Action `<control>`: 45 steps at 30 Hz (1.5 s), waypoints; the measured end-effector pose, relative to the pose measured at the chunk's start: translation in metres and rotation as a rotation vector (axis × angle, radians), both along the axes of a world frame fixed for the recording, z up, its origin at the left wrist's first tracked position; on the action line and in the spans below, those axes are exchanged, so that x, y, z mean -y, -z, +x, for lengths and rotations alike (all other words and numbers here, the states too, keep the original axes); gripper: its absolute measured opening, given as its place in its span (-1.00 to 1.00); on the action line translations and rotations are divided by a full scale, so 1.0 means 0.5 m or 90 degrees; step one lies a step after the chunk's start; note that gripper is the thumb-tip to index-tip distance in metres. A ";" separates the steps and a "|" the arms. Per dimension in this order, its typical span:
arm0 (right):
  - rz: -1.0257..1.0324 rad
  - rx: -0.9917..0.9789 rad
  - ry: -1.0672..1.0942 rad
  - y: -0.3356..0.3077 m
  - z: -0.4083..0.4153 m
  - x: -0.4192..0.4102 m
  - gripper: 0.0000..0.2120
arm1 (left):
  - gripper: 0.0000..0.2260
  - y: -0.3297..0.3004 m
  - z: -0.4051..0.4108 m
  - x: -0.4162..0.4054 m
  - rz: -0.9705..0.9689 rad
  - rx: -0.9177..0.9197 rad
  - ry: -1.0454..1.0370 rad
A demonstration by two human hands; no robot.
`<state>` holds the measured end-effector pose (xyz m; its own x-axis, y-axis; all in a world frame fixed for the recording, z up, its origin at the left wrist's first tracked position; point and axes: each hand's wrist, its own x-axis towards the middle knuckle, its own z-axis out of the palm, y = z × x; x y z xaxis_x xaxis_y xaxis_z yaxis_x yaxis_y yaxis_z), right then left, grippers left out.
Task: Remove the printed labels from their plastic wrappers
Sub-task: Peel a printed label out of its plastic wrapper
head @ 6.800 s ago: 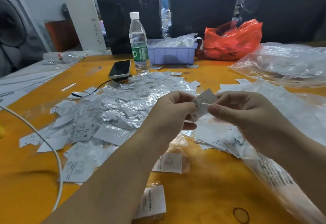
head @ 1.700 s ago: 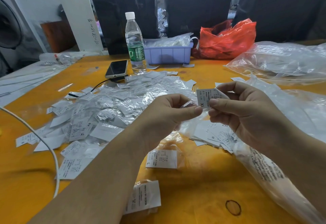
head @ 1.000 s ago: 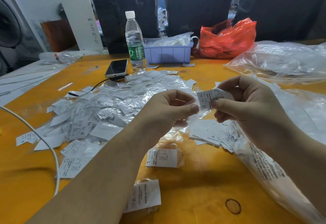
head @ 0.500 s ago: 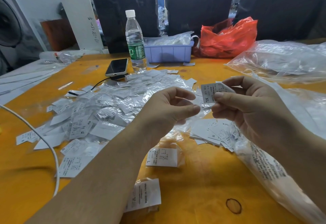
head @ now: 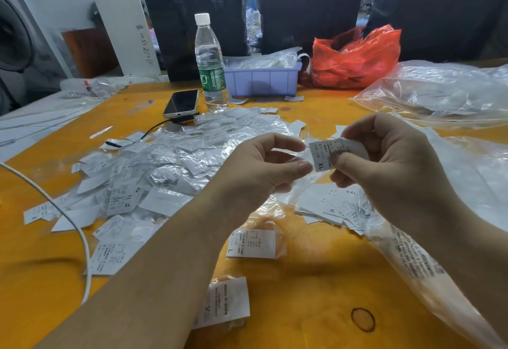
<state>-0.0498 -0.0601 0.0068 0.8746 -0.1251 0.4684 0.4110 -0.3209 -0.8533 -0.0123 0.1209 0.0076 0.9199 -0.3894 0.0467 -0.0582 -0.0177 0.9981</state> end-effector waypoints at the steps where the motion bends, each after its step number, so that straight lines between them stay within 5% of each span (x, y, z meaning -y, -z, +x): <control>1: -0.002 0.003 0.003 0.000 0.001 0.001 -0.74 | -0.78 0.000 0.000 0.000 0.000 0.000 0.002; 7: 0.003 0.036 0.020 0.002 0.002 0.002 -0.75 | -0.64 0.000 -0.003 0.002 0.009 0.002 0.009; 17: 0.004 -0.015 -0.056 0.002 0.001 -0.001 -0.83 | -0.77 0.001 -0.001 0.001 0.004 0.006 -0.008; 29: 0.300 -0.149 -0.148 0.003 0.019 0.005 -0.68 | -0.83 0.003 -0.002 0.001 0.018 0.039 -0.036; 45: 0.203 -0.072 -0.084 0.005 0.012 0.012 -0.81 | -0.80 0.000 -0.001 0.000 0.009 0.019 -0.012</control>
